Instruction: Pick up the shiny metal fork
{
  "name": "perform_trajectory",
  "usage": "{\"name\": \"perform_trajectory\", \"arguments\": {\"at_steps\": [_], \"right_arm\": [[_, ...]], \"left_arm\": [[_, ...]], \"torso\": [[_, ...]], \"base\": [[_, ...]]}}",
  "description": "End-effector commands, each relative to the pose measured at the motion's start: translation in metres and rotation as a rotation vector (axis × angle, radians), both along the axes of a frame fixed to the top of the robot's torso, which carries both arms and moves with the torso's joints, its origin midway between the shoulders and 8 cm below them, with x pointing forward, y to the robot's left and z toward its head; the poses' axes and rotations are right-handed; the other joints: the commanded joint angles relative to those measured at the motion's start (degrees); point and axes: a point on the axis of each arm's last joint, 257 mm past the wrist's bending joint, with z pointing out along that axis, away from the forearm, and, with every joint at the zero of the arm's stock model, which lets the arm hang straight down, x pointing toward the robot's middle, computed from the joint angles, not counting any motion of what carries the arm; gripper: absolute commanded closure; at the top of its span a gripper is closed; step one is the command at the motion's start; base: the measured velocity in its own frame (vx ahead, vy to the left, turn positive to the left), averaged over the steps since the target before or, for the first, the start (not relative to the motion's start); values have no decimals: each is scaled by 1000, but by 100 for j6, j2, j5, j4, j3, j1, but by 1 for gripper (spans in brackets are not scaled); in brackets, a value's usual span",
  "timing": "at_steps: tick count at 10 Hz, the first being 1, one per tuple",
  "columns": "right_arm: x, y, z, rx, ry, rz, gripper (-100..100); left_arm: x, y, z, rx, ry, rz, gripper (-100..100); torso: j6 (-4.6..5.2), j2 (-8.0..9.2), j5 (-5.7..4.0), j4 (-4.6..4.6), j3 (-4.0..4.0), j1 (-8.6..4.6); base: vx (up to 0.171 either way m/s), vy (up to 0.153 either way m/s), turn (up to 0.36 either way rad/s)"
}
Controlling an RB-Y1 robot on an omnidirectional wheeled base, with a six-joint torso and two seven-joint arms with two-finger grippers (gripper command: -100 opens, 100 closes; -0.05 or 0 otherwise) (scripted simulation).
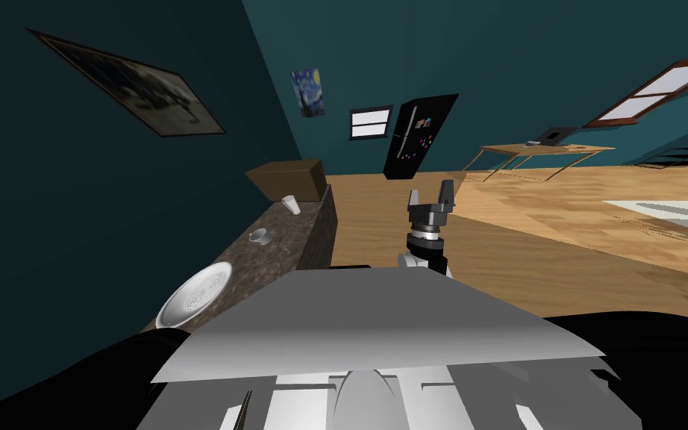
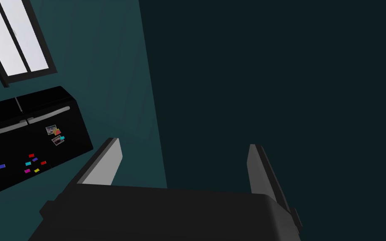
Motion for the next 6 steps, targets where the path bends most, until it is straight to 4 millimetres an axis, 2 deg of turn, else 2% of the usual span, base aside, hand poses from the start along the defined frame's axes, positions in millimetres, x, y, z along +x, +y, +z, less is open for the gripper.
{"name": "perform_trajectory", "arguments": {"at_steps": [1, 2, 4, 5, 6], "right_arm": [[0, 0, 0, 0, 0, 0, 0], [0, 0, 0, 0, 0, 0, 0], [0, 0, 0, 0, 0, 0, 0], [0, 0, 0, 0, 0, 0, 0], [0, 0, 0, 0, 0, 0, 0]], "left_arm": [[0, 0, 0, 0, 0, 0, 0], [-9, -4, 7, -6, 3, -6, 100], [-17, -5, 17, -6, 6, -11, 100], [-16, -6, 14, -7, 6, -7, 100], [-16, -6, 14, -6, 6, -8, 0]], "torso": [[0, 0, 0, 0, 0, 0], [0, 0, 0, 0, 0, 0], [-3, -32, -4, -8, -19, -6], [2, -39, -4, -9, -23, -5], [5, -26, -3, -7, -16, -4]], "base": [[0, 0, 0], [56, 3, 57], [107, 4, 56], [41, 1, 9], [8, -1, -2]]}}
